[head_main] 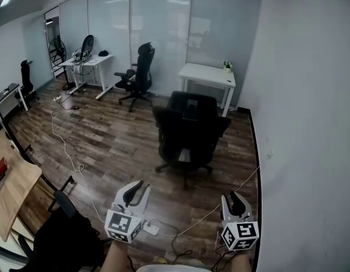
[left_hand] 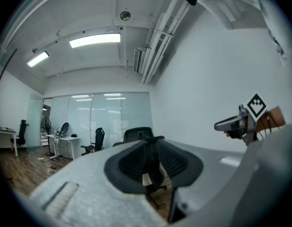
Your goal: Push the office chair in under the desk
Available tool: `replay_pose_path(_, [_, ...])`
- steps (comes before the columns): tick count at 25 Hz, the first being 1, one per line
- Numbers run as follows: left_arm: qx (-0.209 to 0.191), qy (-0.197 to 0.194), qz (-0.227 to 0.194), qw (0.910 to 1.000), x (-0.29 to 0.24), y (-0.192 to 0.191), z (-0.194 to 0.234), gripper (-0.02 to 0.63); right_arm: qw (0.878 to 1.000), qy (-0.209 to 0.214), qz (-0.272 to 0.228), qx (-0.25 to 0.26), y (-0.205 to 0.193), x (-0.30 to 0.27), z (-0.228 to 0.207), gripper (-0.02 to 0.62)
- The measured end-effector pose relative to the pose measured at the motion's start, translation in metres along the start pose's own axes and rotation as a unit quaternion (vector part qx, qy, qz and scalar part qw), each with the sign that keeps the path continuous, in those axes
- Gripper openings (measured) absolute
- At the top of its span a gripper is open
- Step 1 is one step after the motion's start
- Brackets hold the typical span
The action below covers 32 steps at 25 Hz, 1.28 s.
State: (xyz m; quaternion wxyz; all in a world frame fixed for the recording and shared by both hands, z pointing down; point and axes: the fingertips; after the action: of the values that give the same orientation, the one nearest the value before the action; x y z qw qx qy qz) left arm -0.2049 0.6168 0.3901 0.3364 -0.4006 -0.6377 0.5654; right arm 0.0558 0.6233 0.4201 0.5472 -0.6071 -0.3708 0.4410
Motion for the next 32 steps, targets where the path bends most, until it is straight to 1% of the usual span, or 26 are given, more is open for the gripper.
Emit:
replay_pose_path(6, [0.01,-0.002,-0.003,0.9999,0.007,-0.008,0.018,0.084,1.0,-0.003,0.0,0.006,-0.002,-0.004,0.02,0.106])
replay_pose_path(15, [0.009,-0.019,0.0,0.9998,-0.023,-0.017,0.026,0.084,1.0,-0.016,-0.003,-0.003,-0.006,-0.025,0.007,0.104])
replay_pose_path(21, [0.003,-0.025,0.009,0.9996,-0.073,-0.03,0.033,0.084,1.0,-0.013,-0.001,-0.011,-0.014,-0.071,-0.021,0.104])
replay_pose_path(24, [0.0,-0.025,0.014,0.9996,-0.101,-0.036,0.043,0.084,1.0,-0.01,0.002,-0.01,-0.016,-0.101,-0.035,0.104])
replay_pose_path(28, [0.0,-0.023,0.025,0.9994,-0.151,-0.042,0.053,0.084,1.0,-0.001,0.006,-0.015,-0.015,-0.146,-0.065,0.106])
replay_pose_path(32, [0.001,-0.017,0.033,0.9993,-0.211,-0.043,0.061,0.084,1.0,0.011,0.011,-0.012,-0.008,-0.196,-0.103,0.106])
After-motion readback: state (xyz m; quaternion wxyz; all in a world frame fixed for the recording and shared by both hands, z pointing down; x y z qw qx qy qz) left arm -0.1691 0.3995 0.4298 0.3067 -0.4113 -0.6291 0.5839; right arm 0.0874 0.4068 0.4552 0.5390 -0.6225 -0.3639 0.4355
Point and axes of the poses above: the fingertips, and each gripper's own axes: x backward along the fingers, z to its left, y out of its top, and after that the axes turned 2 degrees about z, right-handed
